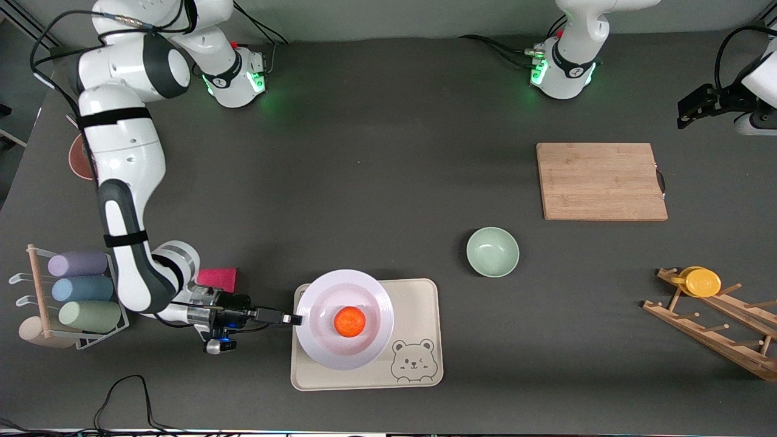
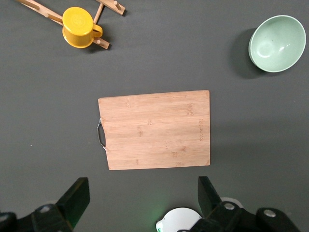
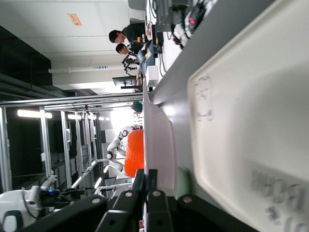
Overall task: Place orange and plate with both arms
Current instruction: 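Carry the plate with the right gripper onto the bear tray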
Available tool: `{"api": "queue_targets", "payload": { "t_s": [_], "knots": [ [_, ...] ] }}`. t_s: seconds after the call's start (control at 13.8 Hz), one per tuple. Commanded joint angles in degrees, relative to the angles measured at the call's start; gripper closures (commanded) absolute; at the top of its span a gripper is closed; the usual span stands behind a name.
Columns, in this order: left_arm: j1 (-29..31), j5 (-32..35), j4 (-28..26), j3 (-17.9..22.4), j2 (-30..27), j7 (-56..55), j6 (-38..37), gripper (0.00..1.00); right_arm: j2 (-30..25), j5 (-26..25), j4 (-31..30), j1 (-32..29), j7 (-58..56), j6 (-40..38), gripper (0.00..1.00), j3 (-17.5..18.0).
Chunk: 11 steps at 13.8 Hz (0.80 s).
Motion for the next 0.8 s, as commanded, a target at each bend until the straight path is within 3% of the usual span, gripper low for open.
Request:
{"api": "queue_targets", "payload": {
  "t_s": [0.0,0.72],
  "knots": [
    [-0.4,0.7,-0.3,-0.4,-0.2,-0.5,-0.8,0.00,5.1,0.0,6.1,0.3,-2.2,0.0,1.00,0.3],
    [0.2,0.7,-0.4,-0.3,0.0,-0.5,-0.3,0.00,9.5,0.5,8.7,1.0,-10.0,4.8,1.00,0.7]
  ]
}}
